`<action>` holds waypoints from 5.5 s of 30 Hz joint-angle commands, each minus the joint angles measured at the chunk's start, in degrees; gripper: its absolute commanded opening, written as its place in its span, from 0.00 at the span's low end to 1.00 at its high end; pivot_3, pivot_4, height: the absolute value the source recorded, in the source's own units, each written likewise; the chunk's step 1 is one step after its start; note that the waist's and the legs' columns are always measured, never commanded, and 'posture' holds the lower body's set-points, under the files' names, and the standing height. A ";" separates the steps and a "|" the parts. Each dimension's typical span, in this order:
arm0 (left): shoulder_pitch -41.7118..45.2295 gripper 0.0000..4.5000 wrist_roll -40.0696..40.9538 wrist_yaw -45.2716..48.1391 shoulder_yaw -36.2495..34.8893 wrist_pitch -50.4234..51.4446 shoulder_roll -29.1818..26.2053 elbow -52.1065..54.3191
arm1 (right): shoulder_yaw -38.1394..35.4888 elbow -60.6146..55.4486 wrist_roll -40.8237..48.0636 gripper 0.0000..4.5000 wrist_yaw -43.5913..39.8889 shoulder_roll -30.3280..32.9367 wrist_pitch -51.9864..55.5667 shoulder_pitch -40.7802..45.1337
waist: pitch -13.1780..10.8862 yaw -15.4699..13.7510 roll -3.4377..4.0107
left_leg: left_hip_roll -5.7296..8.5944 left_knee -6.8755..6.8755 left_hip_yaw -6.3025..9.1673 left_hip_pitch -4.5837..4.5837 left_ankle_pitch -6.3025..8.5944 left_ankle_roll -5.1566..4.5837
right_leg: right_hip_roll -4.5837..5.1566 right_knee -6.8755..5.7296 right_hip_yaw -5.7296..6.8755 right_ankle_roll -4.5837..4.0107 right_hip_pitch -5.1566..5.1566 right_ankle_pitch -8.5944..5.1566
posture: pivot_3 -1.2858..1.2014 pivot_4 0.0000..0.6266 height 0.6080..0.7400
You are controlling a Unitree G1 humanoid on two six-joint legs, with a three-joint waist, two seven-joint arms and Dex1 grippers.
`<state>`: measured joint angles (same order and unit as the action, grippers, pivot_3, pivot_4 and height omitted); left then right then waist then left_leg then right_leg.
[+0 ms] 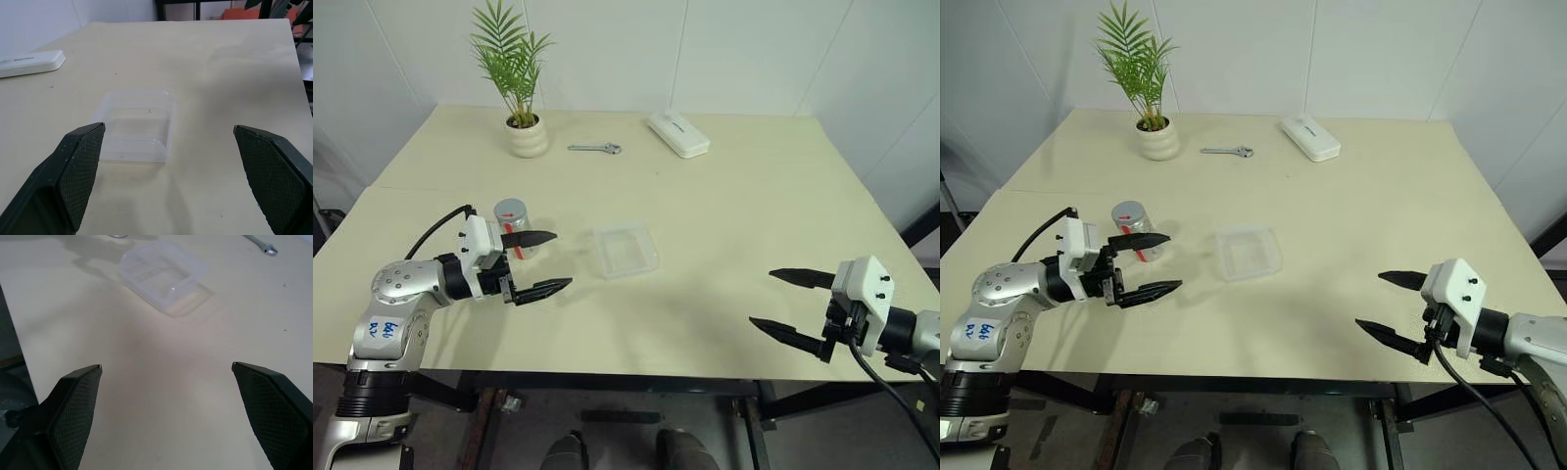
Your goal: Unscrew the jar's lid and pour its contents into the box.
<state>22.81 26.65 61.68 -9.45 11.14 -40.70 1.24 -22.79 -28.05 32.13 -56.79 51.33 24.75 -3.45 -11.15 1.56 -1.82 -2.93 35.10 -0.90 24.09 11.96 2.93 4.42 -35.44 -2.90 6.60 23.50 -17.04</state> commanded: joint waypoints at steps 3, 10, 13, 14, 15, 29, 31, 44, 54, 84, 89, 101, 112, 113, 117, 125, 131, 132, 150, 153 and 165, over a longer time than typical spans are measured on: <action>-1.31 1.00 -1.49 -2.27 -1.79 -3.57 -0.01 1.40 | 1.18 1.07 1.33 1.00 0.07 0.21 0.82 3.39 | 0.00 0.13 0.00 | 0.00 0.02 -0.04 -0.01 0.00 0.00 | 0.00 0.00 -0.05 0.00 0.00 0.00 | 0.52 0.24 1.00; -11.93 1.00 -3.27 -13.35 -6.78 -3.95 3.18 8.63 | 8.43 5.10 0.49 1.00 0.19 -3.49 -2.46 12.75 | 0.00 0.55 0.00 | -0.01 0.01 -0.15 -0.03 0.04 -0.06 | 0.00 -0.01 -0.19 0.11 0.02 0.06 | 0.52 0.24 1.00; -18.99 1.00 -5.23 -20.53 -9.06 -4.01 6.66 14.01 | 11.33 6.12 1.68 1.00 1.98 -7.76 -2.14 18.78 | 0.00 0.42 -0.01 | -0.01 0.01 -0.24 -0.09 0.06 -0.08 | 0.00 -0.05 -0.30 0.28 0.02 0.15 | 0.52 0.24 1.00; -20.98 1.00 -6.81 -24.17 -9.39 -4.20 8.65 15.76 | 12.00 7.06 1.94 1.00 2.11 -9.38 -2.81 20.73 | 0.00 0.38 -0.01 | -0.01 0.00 -0.22 -0.08 0.06 -0.08 | 0.00 -0.07 -0.30 0.28 0.04 0.15 | 0.52 0.24 1.00; -22.48 1.00 -8.63 -28.61 -10.45 -4.68 11.01 16.76 | 13.27 7.43 1.67 1.00 2.40 -11.05 -3.40 22.61 | 0.00 0.20 -0.01 | -0.02 0.01 -0.22 -0.10 0.06 -0.08 | -0.01 -0.08 -0.30 0.28 0.04 0.15 | 0.52 0.24 1.00; -13.81 1.00 -17.85 -55.93 -5.85 0.49 28.75 16.21 | 21.57 6.00 0.19 1.00 5.05 -18.63 -2.76 29.93 | 0.02 -1.33 -0.04 | 0.07 0.17 -0.17 -0.04 0.02 -0.13 | -0.02 -0.09 -0.33 0.34 0.01 0.28 | 0.52 0.24 1.00; -12.20 1.00 -18.82 -56.21 -4.74 0.29 28.54 14.24 | 21.29 4.72 1.28 1.00 5.64 -18.39 -1.25 29.43 | 0.02 -1.28 -0.04 | 0.07 0.14 -0.18 -0.04 0.04 -0.11 | -0.02 -0.09 -0.33 0.37 0.02 0.29 | 0.52 0.24 1.00; -2.57 1.00 -20.50 -56.69 -3.69 -5.36 27.32 -0.66 | 22.46 3.04 -0.84 1.00 9.14 -19.36 -1.13 29.70 | 0.02 -1.44 -0.04 | 0.07 0.11 -0.18 -0.01 0.08 -0.10 | -0.04 0.00 -0.29 0.92 0.03 0.60 | 0.52 0.24 1.00; 3.43 1.00 -23.46 -57.30 -1.71 -7.61 25.26 -10.23 | 21.69 1.14 1.13 1.00 11.64 -20.43 0.10 28.98 | 0.02 -1.34 -0.04 | 0.06 0.07 -0.20 0.04 0.11 -0.08 | -0.05 0.04 -0.30 1.02 0.07 0.65 | 0.52 0.24 1.00; 10.34 0.43 -2.87 -21.88 -0.22 0.45 9.85 -5.72 | 20.33 -3.09 3.21 1.00 21.08 -18.90 11.43 31.31 | 0.02 -0.75 -0.03 | 0.01 0.03 -0.25 0.06 0.13 -0.05 | -0.06 0.00 -0.28 1.00 0.14 0.64 | 0.52 0.24 1.00; 11.63 0.43 -0.83 -9.54 8.60 9.67 5.61 0.33 | 26.00 -3.06 3.49 1.00 26.12 -23.17 18.62 39.43 | 0.02 -0.45 -0.03 | 0.01 0.03 -0.24 0.04 0.13 -0.06 | -0.04 0.01 -0.28 0.87 0.13 0.57 | 0.52 0.24 1.00; 16.28 0.43 -2.12 -6.81 12.46 9.10 11.80 -3.41 | 31.87 2.22 -1.34 1.00 29.81 -30.37 21.57 46.78 | 0.01 0.06 -0.04 | 0.01 0.03 -0.22 0.11 0.20 -0.17 | -0.08 -0.15 -0.28 0.81 0.25 0.44 | 0.52 0.24 1.00; 16.83 0.43 -2.65 -5.37 11.64 8.53 10.69 -4.04 | 29.35 4.11 -2.42 1.00 30.21 -31.58 20.45 45.65 | 0.01 0.06 -0.03 | 0.01 0.02 -0.22 0.11 0.21 -0.18 | -0.09 -0.17 -0.29 0.86 0.25 0.41 | 0.52 0.24 1.00; 16.83 0.43 -2.71 -5.34 11.67 8.53 10.74 -4.01 | 29.09 4.23 -2.25 1.00 30.19 -31.74 20.39 45.64 | 0.01 0.07 -0.04 | 0.01 0.03 -0.22 0.11 0.21 -0.18 | -0.09 -0.17 -0.29 0.86 0.25 0.41 | 0.52 0.24 1.00; 17.02 0.43 -2.78 -5.30 11.67 8.50 10.97 -4.13 | 29.16 4.23 -2.13 0.91 29.72 -32.10 20.26 45.31 | 0.01 0.08 -0.03 | 0.01 0.02 -0.22 0.11 0.21 -0.17 | -0.09 -0.18 -0.29 0.85 0.25 0.41 | 0.52 0.24 1.00; 17.53 0.43 -2.49 -5.43 11.30 8.62 11.21 -4.42 | 28.97 4.07 -1.17 0.57 29.10 -32.74 20.16 45.15 | 0.01 0.07 -0.04 | 0.01 0.02 -0.22 0.11 0.21 -0.18 | -0.09 -0.18 -0.29 0.86 0.25 0.40 | 0.52 0.24 1.00; 17.94 0.43 -1.70 0.12 12.93 7.99 10.34 -4.81 | 28.87 5.09 -0.11 0.57 23.93 -29.63 19.81 46.46 | 0.01 0.05 -0.04 | 0.01 0.02 -0.22 0.11 0.21 -0.18 | -0.09 -0.17 -0.29 0.86 0.25 0.40 | 0.52 0.24 1.00; 18.23 0.43 -1.19 2.05 13.15 7.79 10.24 -5.15 | 29.25 5.35 0.25 0.57 21.33 -28.34 19.39 46.90 | 0.01 0.04 -0.04 | 0.01 0.02 -0.22 0.12 0.22 -0.18 | -0.09 -0.15 -0.29 0.86 0.25 0.40 | 0.52 0.24 1.00; 23.11 0.43 -1.56 18.98 14.97 1.99 11.09 -12.43 | 29.89 10.71 6.23 0.57 -4.74 -18.85 17.20 51.84 | 0.00 0.07 -0.02 | -0.02 0.05 -0.21 0.13 0.32 -0.22 | -0.16 -0.18 -0.32 0.87 0.28 0.27 | 0.52 0.24 1.00; 22.32 0.43 -1.39 18.98 14.92 2.19 10.86 -11.39 | 28.99 10.62 6.85 0.57 -3.37 -19.80 17.88 51.78 | 0.00 0.05 -0.02 | -0.02 0.05 -0.21 0.13 0.32 -0.22 | -0.16 -0.19 -0.32 0.87 0.28 0.27 | 0.52 0.24 1.00; 21.30 0.43 -1.08 17.37 13.10 3.35 8.87 -11.26 | 25.55 13.09 1.71 1.00 4.41 -21.00 13.04 51.01 | 0.00 0.06 -0.02 | -0.03 0.07 -0.21 0.12 0.32 -0.22 | -0.16 -0.26 -0.31 0.87 0.29 0.27 | 0.52 0.24 1.00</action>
<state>44.20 25.08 79.48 4.83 14.38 -31.47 -11.79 3.96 -14.46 35.22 -53.14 30.04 40.57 47.72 -11.15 1.62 -1.84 -2.96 35.17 -1.11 24.22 12.28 2.71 4.26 -35.69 -3.22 7.47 23.79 -16.77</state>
